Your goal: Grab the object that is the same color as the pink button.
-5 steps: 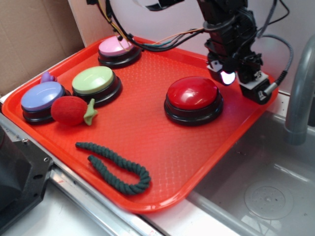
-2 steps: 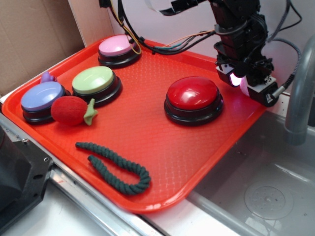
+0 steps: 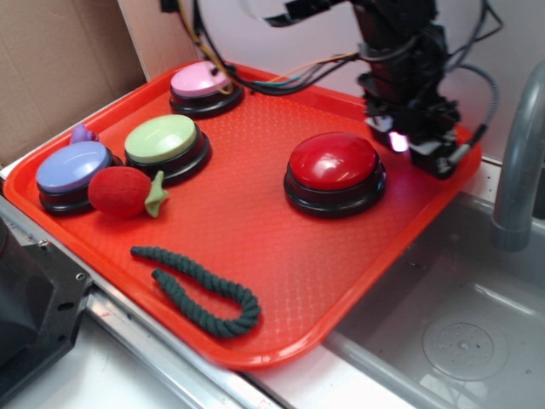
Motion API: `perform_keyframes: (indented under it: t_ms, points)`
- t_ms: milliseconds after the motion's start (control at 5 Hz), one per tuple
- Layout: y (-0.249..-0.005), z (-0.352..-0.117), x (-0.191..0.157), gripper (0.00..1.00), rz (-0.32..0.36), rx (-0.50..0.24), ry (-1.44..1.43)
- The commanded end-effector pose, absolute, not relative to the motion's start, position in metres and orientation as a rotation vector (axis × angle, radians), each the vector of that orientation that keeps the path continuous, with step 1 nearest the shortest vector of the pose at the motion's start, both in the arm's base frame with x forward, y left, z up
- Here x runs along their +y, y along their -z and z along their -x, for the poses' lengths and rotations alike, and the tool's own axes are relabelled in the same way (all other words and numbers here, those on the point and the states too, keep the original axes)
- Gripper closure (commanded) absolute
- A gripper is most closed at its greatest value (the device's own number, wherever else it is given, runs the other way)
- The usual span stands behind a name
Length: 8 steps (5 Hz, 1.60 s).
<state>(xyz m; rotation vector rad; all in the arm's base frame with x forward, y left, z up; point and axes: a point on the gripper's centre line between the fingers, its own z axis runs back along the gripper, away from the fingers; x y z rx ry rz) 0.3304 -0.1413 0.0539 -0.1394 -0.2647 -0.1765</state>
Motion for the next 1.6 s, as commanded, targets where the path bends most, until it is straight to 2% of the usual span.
perform_keyframes:
  t_ms: [0, 200, 400, 600, 800, 1000, 1200, 1400]
  points:
    - [-0.148, -0.293, -0.096, 1.0, 0.136, -0.409, -0.011]
    - [-0.172, -0.275, -0.085, 1.0, 0.094, -0.35, -0.064]
    - [-0.184, -0.257, -0.063, 1.0, 0.043, -0.139, -0.197]
    - [-0.2, -0.218, -0.031, 1.0, -0.018, 0.084, -0.334]
    - [-0.222, -0.19, -0.009, 1.0, -0.087, 0.071, -0.35]
    - [-0.231, -0.181, 0.007, 1.0, -0.115, 0.068, -0.358]
    - [-0.245, -0.177, 0.018, 1.0, -0.029, -0.022, -0.348]
    - [-0.239, -0.18, 0.015, 1.0, -0.055, -0.023, -0.356]
